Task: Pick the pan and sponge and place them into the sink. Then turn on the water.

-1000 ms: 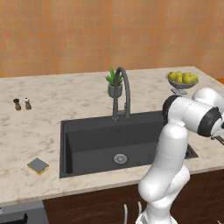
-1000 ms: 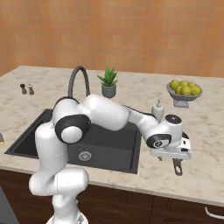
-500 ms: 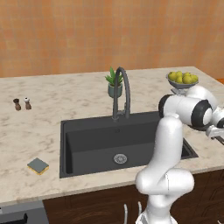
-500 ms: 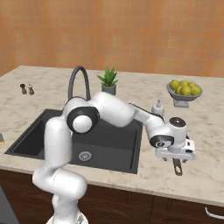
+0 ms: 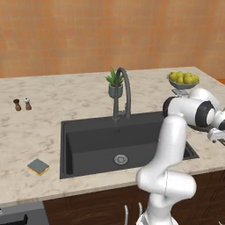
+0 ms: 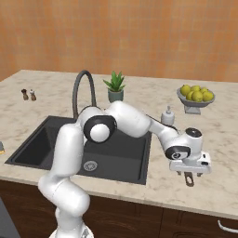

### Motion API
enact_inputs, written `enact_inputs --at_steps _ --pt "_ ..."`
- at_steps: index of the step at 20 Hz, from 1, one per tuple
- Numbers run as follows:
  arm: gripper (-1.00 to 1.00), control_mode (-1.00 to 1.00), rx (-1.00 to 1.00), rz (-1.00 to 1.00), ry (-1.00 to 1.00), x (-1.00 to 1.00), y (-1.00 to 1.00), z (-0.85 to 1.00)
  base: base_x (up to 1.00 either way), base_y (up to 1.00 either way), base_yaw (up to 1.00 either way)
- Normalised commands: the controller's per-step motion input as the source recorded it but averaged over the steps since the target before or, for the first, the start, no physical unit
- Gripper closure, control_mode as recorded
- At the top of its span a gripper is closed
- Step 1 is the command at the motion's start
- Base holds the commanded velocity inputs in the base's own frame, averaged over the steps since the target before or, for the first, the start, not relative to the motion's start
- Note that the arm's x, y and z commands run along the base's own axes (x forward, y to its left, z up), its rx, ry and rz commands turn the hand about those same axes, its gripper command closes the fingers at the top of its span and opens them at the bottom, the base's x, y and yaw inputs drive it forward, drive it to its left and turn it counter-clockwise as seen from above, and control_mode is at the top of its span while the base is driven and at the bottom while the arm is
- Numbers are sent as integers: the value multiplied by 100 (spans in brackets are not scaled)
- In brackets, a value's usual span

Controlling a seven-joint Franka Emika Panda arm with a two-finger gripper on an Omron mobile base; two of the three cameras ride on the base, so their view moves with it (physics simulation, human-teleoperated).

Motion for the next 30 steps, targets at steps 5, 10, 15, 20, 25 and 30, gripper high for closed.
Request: enact_inputs --at_steps 5,10,15,20,25,30 --pt "100 -100 -10 0 8 3 2 -66 0 0 0" --pt "100 -100 -4 0 10 0 13 -74 0 0 0" --pt "100 -100 -2 0 10 -6 18 -69 0 0 0" --pt "100 -100 0 0 0 -27 32 -28 0 0 0" --pt "100 -100 7 -2 -6 -40 26 14 0 0 0" --pt "100 -100 20 -3 -15 -47 22 80 0 0 0"
